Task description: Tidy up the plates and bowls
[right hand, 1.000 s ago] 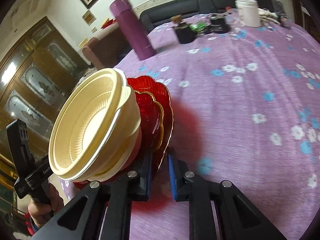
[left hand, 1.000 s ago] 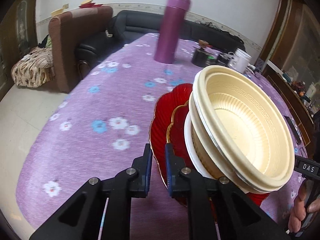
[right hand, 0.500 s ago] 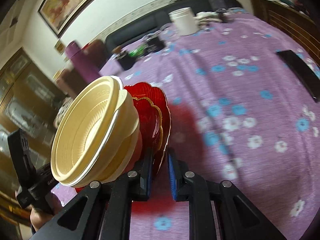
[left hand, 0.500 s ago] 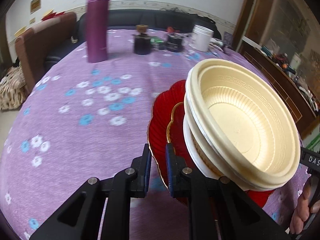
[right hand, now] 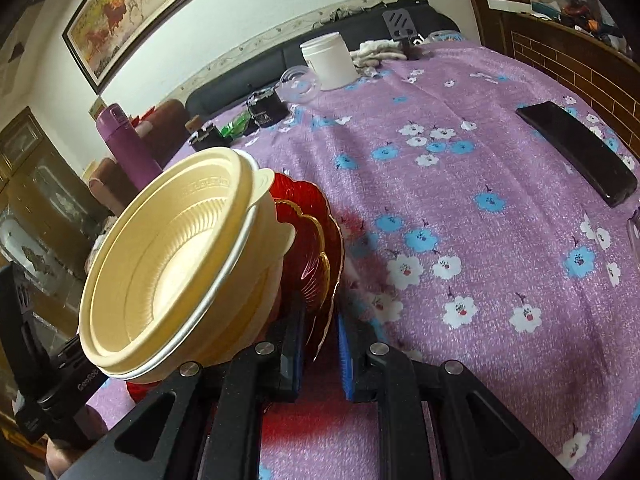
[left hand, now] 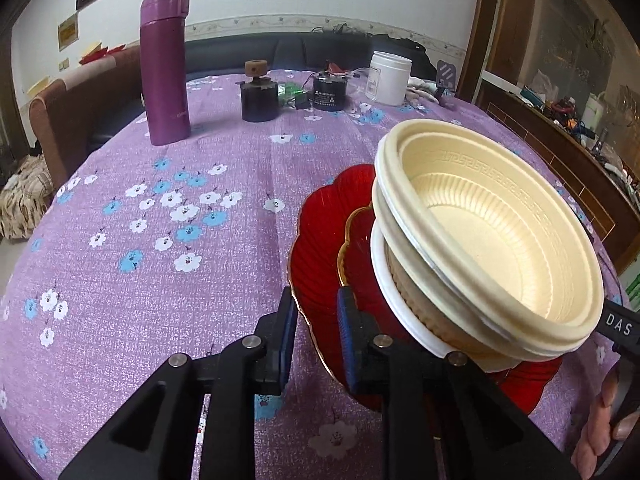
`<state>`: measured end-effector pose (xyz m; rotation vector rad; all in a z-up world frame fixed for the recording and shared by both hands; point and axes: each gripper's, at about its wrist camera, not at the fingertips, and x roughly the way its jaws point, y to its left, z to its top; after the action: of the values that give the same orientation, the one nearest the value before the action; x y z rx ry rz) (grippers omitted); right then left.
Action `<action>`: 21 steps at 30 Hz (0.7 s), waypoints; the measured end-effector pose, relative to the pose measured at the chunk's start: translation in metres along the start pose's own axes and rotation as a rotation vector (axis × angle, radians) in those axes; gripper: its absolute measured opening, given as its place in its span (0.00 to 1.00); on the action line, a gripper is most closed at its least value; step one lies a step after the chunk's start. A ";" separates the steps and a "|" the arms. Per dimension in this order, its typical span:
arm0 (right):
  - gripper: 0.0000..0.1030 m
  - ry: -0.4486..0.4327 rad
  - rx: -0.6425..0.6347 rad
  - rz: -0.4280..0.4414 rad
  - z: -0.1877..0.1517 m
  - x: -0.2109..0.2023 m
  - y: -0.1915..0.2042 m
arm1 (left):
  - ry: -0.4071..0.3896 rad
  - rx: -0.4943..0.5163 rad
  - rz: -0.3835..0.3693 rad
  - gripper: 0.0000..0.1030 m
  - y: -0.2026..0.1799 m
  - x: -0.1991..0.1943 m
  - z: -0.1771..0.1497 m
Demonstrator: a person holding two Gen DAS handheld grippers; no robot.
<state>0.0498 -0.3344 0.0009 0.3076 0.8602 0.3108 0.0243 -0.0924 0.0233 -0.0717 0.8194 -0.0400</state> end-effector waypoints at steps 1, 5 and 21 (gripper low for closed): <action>0.16 -0.002 0.000 0.005 0.000 0.001 -0.001 | 0.000 0.003 -0.001 0.18 0.000 0.000 0.000; 0.17 -0.003 0.004 0.019 0.002 0.002 -0.003 | 0.007 -0.017 -0.008 0.27 0.005 -0.002 -0.003; 0.41 -0.143 0.031 -0.074 -0.026 -0.055 -0.028 | -0.071 -0.032 -0.022 0.79 0.017 -0.036 -0.031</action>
<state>-0.0006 -0.3778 0.0120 0.3227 0.7342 0.2044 -0.0228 -0.0746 0.0274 -0.1114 0.7485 -0.0449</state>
